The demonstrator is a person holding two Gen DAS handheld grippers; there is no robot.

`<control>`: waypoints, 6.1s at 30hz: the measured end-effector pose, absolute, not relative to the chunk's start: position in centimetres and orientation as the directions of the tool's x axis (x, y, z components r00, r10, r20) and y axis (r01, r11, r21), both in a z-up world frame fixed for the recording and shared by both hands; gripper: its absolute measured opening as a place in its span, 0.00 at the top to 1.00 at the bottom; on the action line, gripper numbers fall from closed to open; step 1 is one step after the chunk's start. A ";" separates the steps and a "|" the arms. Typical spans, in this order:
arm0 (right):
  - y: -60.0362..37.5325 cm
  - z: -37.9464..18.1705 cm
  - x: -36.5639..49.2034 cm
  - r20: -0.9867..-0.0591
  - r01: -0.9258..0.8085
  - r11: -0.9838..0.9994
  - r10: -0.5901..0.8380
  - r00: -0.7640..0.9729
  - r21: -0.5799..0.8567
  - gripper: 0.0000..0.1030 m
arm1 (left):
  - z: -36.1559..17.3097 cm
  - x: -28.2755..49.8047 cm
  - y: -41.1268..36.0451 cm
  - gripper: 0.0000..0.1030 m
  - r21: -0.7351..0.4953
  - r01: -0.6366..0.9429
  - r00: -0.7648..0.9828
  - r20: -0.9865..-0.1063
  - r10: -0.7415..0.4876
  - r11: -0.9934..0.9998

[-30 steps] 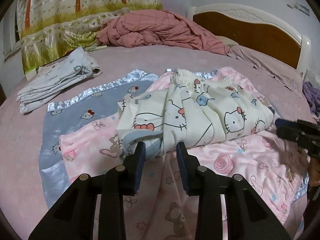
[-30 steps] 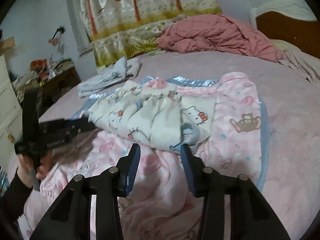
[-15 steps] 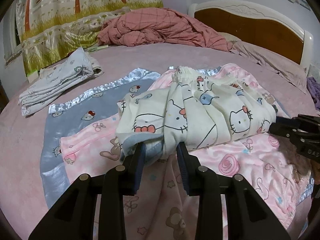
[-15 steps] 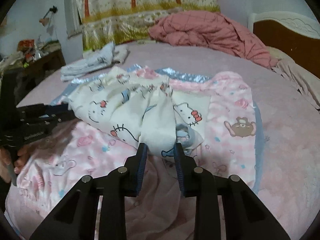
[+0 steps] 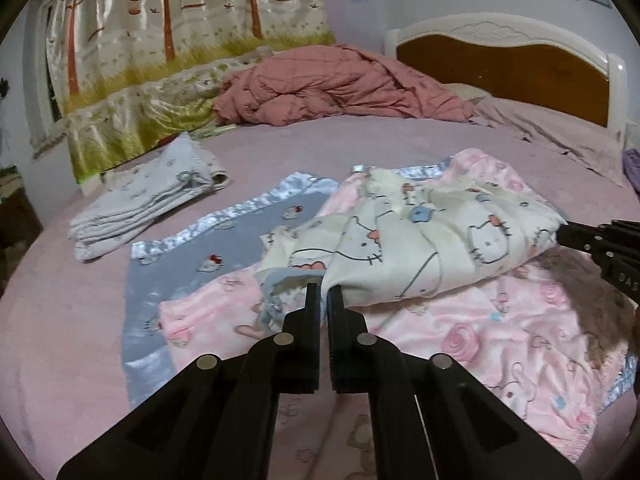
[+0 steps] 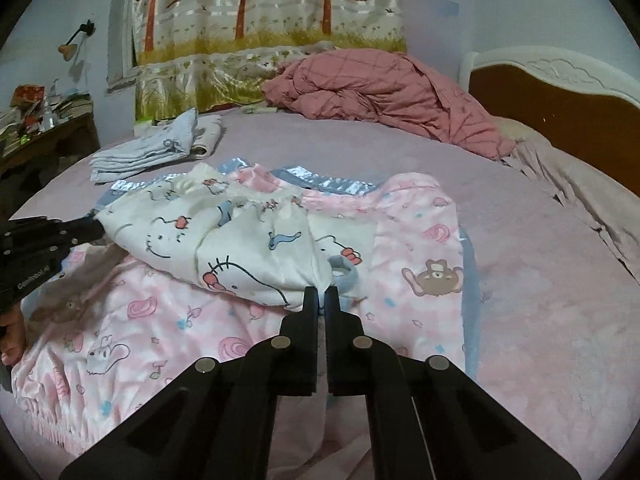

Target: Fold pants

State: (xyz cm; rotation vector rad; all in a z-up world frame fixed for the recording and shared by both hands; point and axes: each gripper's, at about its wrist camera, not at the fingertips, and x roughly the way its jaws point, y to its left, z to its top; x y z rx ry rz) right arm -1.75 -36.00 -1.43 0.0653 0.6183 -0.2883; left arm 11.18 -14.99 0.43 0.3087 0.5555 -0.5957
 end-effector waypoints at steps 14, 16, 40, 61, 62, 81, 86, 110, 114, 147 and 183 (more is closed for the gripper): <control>-38.2 -1.8 -1.9 -0.591 0.393 0.920 -0.313 0.743 0.007 0.99 | 0.3 13.1 -12.8 0.97 0.151 0.470 0.764 -0.563 -0.315 0.870; -38.2 -1.8 -1.8 -0.592 0.396 0.918 -0.318 0.740 0.002 0.99 | 0.2 12.9 -13.1 0.97 0.173 0.464 0.770 -0.564 -0.298 0.869; -36.6 5.2 -0.8 -0.529 0.190 0.968 -0.078 0.845 0.161 0.94 | 7.5 12.5 -15.5 0.63 0.020 0.619 0.641 -0.590 -0.491 0.785; -39.5 -3.1 9.8 -0.687 0.283 0.871 0.081 0.722 0.401 0.94 | -1.0 20.4 -19.1 0.63 -0.083 0.501 0.568 -0.720 -0.400 0.861; -39.6 -2.8 9.3 -0.678 0.282 0.870 0.078 0.731 0.405 0.94 | -0.5 19.8 -18.9 0.63 -0.074 0.504 0.585 -0.704 -0.404 0.860; -34.9 -2.5 2.8 -0.559 0.143 0.670 0.461 0.689 0.729 0.45 | 8.8 11.0 -11.6 0.23 -0.172 0.436 0.817 -0.337 -0.468 0.883; -34.6 -4.4 4.4 -0.593 0.239 0.638 0.423 0.685 0.732 0.34 | 8.3 11.6 -11.5 0.17 -0.196 0.431 0.799 -0.370 -0.474 0.881; -39.1 -5.5 2.4 -0.351 0.240 0.520 0.125 0.928 0.820 0.34 | -3.0 14.6 -14.8 0.26 -0.736 0.202 0.240 -0.603 -0.761 0.647; -39.1 -5.7 2.6 -0.356 0.247 0.508 0.128 0.926 0.825 0.34 | -3.8 15.1 -15.1 0.26 -0.750 0.161 0.305 -0.580 -0.755 0.641; -37.9 -3.8 2.9 -0.368 0.259 0.656 0.031 0.929 0.709 0.84 | 0.4 12.4 -17.8 0.81 -0.367 0.429 0.665 -0.490 -0.564 0.825; -19.0 17.8 4.8 0.028 -0.204 0.949 0.204 0.979 0.241 0.85 | 19.6 11.2 -2.4 0.80 0.022 0.320 0.947 -0.011 -0.320 0.947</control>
